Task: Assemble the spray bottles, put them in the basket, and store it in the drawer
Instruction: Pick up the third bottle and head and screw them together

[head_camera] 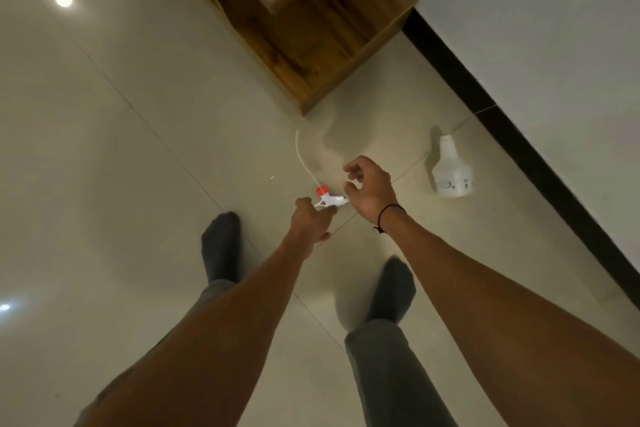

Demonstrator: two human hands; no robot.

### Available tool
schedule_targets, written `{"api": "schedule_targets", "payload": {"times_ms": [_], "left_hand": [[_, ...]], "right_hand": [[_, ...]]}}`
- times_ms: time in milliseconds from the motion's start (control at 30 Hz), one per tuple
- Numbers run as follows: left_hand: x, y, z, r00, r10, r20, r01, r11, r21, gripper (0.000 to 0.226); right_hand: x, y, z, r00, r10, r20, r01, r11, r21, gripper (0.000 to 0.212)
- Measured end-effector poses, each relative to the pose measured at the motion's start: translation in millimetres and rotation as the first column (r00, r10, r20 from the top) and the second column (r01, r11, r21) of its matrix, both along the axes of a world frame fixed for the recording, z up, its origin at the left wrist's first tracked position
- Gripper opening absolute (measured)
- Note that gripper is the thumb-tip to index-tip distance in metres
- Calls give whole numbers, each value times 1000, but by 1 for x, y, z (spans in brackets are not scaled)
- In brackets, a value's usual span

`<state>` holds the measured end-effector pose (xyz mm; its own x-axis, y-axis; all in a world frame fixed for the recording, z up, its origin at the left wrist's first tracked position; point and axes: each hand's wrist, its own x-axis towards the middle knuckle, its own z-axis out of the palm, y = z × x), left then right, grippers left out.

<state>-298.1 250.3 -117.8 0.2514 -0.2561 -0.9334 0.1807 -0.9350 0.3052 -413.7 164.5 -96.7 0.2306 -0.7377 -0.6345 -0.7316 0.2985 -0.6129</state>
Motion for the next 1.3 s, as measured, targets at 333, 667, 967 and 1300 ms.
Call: {"api": "schedule_targets", "payload": {"times_ms": [333, 667, 967, 1300], "left_hand": [[-5, -11, -103, 971, -172, 164, 176, 984, -12, 51], [-12, -3, -82, 851, -483, 205, 521, 824, -223, 69], [-39, -46, -35, 446, -556, 702, 850, 508, -138, 66], [-39, -111, -27, 617, -224, 754, 713, 563, -417, 32]], "right_hand": [[20, 23, -112, 995, 76, -71, -63, 985, 163, 32], [6, 16, -103, 981, -172, -89, 190, 944, 270, 31], [-26, -21, -60, 911, -403, 86, 375, 898, 230, 24], [-121, -68, -56, 768, -624, -146, 583, 775, -243, 28]]}}
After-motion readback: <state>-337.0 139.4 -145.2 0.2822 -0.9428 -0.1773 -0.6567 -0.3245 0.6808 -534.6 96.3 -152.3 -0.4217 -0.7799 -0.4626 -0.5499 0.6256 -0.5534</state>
